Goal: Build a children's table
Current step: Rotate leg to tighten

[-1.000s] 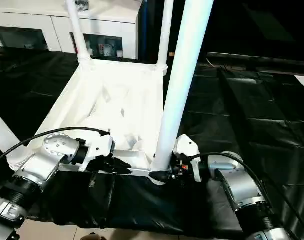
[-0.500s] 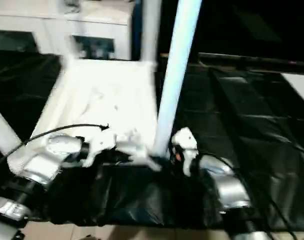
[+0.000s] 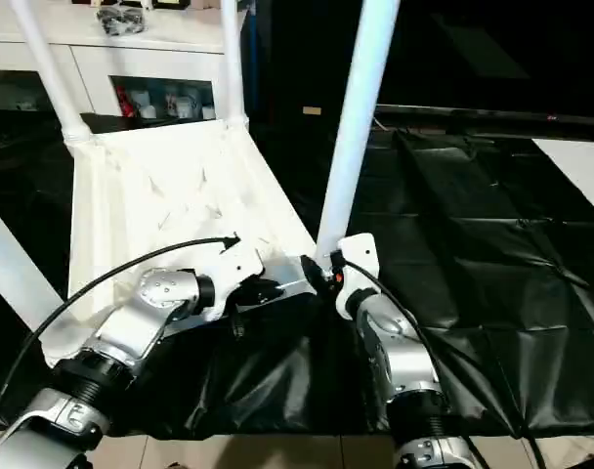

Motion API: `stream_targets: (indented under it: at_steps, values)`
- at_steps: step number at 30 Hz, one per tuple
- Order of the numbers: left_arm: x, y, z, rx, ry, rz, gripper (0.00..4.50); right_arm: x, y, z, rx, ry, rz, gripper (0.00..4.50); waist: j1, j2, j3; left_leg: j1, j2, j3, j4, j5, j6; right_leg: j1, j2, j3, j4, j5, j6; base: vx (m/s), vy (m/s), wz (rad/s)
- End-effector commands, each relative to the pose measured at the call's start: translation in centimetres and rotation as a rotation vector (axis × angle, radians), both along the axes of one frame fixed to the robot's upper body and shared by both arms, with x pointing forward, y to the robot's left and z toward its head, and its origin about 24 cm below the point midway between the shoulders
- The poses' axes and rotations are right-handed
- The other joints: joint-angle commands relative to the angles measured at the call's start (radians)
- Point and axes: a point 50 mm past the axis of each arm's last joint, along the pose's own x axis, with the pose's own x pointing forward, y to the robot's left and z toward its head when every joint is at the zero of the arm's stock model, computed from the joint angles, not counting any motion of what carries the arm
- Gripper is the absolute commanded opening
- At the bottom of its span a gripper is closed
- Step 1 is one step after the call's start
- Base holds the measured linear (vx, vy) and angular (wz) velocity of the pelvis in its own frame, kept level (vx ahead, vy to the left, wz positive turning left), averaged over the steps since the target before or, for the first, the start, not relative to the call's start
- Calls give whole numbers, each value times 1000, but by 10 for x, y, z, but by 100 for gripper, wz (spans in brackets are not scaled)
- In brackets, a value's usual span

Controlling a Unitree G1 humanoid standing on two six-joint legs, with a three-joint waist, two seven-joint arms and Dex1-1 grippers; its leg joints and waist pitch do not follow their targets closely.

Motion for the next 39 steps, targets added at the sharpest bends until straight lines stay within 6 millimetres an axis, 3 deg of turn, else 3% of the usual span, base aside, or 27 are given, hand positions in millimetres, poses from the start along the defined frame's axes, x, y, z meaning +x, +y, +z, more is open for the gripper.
stream_targets:
  at_steps: [1,4,6,7,10,11,13,15,16,20,21,23,30,33,39]
  values:
    - [-14,-45,19,-109,-55,-216,0,-12,43,-2,50,30,242,377,-3,6,-43,15,13,-13,-81,-510,-9,17,-41,18,-96,-546,-88,0,0,0]
    - [-16,-34,20,-111,-49,-262,0,-13,33,0,26,10,305,377,3,5,-47,11,16,-8,-82,-466,-3,22,-41,26,-85,-454,-120,0,0,0]
    - [-18,-24,20,-102,-44,-312,0,-17,26,3,19,-1,384,377,13,4,-55,5,18,-3,-79,-398,14,32,-42,31,-70,-344,-152,0,0,0]
    - [-19,-21,20,-98,-42,-326,0,-18,24,4,17,-1,412,377,13,6,-54,2,20,2,-77,-366,25,30,-39,34,-64,-291,-169,52,-20,5]
    - [-20,-10,22,-92,-22,-366,0,-27,15,6,-32,-12,567,377,20,2,-55,4,20,9,-68,-327,39,29,-38,37,-54,-233,-203,56,-24,6]
    - [-20,-7,22,-90,-17,-373,0,-30,13,6,-43,-13,604,377,24,1,-59,0,19,11,-65,-289,47,37,-40,38,-46,-201,-210,57,-27,6]
    - [-20,-4,23,-90,-12,-386,0,-33,11,6,-50,-11,644,377,31,1,-60,-1,20,12,-63,-251,54,38,-40,38,-42,-161,-218,0,0,0]
    - [-19,7,25,-75,13,-429,0,-44,2,8,-59,5,791,377,37,-2,-60,0,20,12,-62,-220,65,43,-37,35,-37,-126,-230,0,0,0]
    - [-19,9,26,-72,16,-437,0,-46,0,8,-62,11,821,377,41,2,-59,2,23,13,-61,-215,70,40,-37,36,-34,-112,-235,0,0,0]
    - [-15,21,27,-43,30,-464,0,-55,-6,12,-32,51,947,377,52,4,-58,6,27,14,-62,-248,70,39,-35,34,-33,-137,-242,0,0,0]
    - [-14,22,28,-43,31,-465,0,-56,-7,13,-22,57,961,352,53,3,-56,6,27,15,-63,-258,68,38,-35,34,-36,-151,-241,0,0,0]
    - [-12,26,28,-35,32,-468,0,-58,-7,15,-7,65,985,342,60,4,-54,10,29,16,-65,-298,50,34,-37,36,-39,-199,-237,0,0,0]
    - [-8,35,30,-7,30,-474,0,-63,-9,14,-15,93,1046,296,65,1,-53,9,27,13,-68,-322,24,32,-44,39,-48,-289,-200,0,0,0]
    - [-7,35,30,-6,29,-476,0,-65,-9,12,-21,100,1052,266,67,1,-55,6,26,11,-68,-309,21,34,-44,38,-47,-289,-193,0,0,0]
    - [-7,34,27,-11,18,-453,0,-64,-6,10,-19,83,1003,260,67,0,-56,4,26,11,-67,-292,25,35,-42,37,-42,-253,-202,0,0,0]
